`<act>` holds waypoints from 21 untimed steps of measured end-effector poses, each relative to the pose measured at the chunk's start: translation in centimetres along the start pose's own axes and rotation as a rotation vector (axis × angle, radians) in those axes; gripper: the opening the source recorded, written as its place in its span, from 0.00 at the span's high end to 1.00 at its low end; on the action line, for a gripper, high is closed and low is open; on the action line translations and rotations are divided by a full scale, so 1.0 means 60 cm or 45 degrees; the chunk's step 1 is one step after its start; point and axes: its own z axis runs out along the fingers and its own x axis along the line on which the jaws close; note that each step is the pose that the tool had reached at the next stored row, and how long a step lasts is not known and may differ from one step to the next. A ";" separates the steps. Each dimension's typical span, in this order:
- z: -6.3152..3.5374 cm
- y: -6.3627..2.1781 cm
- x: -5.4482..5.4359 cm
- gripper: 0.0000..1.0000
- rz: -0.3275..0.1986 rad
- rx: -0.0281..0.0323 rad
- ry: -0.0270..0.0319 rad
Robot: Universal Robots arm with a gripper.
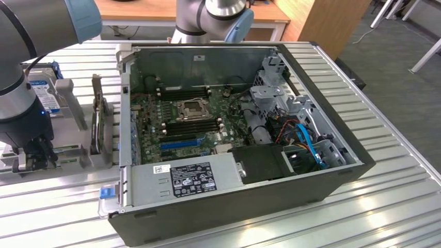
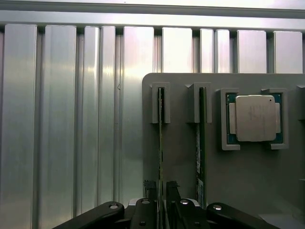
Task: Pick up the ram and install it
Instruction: 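Pick up the ram and move it above insertion slot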
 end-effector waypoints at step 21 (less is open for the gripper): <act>0.000 0.000 0.000 0.89 0.000 0.0000 0.0000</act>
